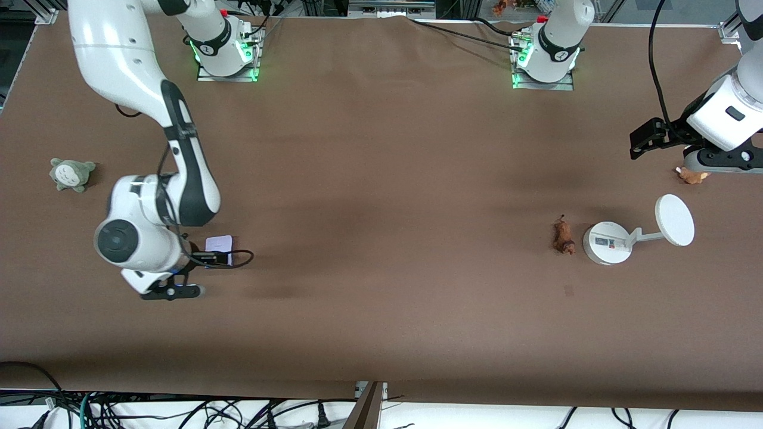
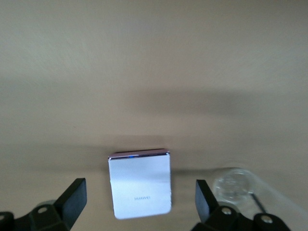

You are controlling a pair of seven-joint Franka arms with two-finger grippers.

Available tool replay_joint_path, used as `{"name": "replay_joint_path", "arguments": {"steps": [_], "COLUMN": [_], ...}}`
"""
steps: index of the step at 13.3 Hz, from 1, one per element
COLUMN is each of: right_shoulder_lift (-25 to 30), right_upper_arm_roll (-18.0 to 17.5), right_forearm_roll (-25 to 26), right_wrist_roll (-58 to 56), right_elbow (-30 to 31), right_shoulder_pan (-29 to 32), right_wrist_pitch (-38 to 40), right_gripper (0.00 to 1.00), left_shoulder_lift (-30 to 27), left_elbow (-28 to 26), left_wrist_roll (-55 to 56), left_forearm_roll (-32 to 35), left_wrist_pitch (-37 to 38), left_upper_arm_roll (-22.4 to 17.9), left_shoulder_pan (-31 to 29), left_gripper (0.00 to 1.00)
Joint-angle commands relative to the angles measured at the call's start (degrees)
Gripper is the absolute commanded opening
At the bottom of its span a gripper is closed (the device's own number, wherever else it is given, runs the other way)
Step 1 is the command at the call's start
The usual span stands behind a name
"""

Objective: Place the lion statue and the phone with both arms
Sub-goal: 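Carry the phone to the glass cup and lower it beside the cup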

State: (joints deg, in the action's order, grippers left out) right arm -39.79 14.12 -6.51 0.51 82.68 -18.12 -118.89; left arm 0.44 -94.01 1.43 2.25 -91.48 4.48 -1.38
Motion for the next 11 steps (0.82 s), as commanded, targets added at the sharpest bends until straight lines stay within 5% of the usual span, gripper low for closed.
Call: {"name": "replay_joint_path", "arguments": {"steps": [1,8,11], "right_shoulder_lift": [6.38,14.13,18.07], "right_upper_arm_roll": [0.56,5.74,5.13], "right_forearm_roll": [0.71,0.44,0.79], "right_wrist_roll": [-0.86,-8.23,-7.99], "right_elbow": [0.99,-3.65,-4.2], "right_shoulder_pan": [0.01,0.01,0.27], "right_wrist_pitch": [1.91,17.7,21.24], "right_gripper": [1.0,1.0,1.0], "left_shoulder_lift": [-0.79,-0.79,-0.79], "left_elbow": [0.15,0.15,0.15], "left_wrist_roll": [-1.17,-1.17,-1.08], "left_forearm_roll": [-0.14,-0.14,-0.14], "left_wrist_pitch": [0.86,0.86,0.78], "left_upper_arm_roll": [0.36,0.18,0.27], "left_shoulder_pan": [-0.38,-0.38,-0.38], "left_gripper": [1.0,1.0,1.0]}}
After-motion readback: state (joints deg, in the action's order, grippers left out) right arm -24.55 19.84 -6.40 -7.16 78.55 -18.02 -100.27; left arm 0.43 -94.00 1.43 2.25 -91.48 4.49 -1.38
